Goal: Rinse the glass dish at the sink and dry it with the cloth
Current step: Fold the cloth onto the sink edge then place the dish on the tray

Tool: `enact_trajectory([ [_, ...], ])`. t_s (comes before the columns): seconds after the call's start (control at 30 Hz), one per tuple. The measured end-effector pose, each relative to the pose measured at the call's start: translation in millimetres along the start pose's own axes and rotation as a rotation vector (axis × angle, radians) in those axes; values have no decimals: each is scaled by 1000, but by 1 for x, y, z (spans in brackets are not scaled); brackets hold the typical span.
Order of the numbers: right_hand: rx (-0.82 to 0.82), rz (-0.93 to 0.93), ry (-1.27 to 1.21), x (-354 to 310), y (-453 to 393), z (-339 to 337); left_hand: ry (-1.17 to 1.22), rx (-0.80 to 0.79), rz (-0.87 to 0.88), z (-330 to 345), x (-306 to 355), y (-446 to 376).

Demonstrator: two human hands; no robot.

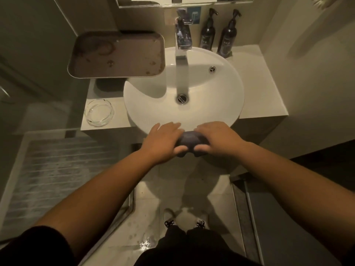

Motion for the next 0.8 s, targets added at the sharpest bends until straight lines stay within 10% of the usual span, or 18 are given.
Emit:
enact_trajectory([
  [0.8,56,93,76,-37,-10,-29,-147,105,-272,-40,-65,60],
])
Point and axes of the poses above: each hand's wrist, its own y-axis away from the middle knuckle, its own z-axis out of the palm, x = y × z, the point moved 10 cm from there along -y, towards the middle knuckle, and after that the axes turned 7 degrees about x, right-handed, at the moved point
